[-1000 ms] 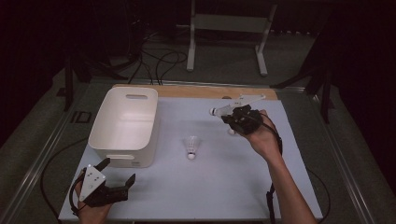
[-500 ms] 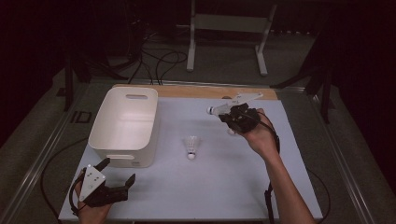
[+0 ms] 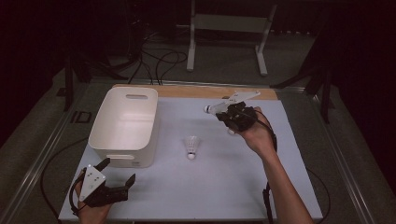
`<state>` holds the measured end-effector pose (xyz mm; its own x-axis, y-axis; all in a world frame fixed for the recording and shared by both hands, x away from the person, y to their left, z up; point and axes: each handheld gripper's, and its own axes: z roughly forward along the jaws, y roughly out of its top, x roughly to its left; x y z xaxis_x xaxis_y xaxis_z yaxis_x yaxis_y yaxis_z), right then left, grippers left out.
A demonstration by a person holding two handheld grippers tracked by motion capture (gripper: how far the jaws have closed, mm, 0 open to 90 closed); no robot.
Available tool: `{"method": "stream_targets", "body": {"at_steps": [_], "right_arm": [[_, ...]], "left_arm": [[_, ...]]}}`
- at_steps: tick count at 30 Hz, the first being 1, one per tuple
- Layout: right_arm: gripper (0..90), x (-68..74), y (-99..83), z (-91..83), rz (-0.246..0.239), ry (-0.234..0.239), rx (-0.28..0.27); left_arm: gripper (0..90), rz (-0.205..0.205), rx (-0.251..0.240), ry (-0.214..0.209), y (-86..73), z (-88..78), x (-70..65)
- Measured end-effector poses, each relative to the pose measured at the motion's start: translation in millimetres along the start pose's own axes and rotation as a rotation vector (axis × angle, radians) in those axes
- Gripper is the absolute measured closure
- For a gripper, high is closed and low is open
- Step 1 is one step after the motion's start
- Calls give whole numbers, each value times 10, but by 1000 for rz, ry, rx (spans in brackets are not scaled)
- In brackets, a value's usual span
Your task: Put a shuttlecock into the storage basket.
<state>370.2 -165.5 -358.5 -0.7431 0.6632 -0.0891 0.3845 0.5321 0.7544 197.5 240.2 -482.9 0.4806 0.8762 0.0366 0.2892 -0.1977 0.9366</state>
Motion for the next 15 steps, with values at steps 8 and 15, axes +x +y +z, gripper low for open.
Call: {"method": "stream_targets", "body": {"at_steps": [8,15], "right_arm": [[897,27,48,22,-3,7,-5],[897,51,90,44,-10,14,-9]], "left_arm": [[0,0,0,0,-1,-1,0],[0,0,0,-1,-1,3,-4]]}}
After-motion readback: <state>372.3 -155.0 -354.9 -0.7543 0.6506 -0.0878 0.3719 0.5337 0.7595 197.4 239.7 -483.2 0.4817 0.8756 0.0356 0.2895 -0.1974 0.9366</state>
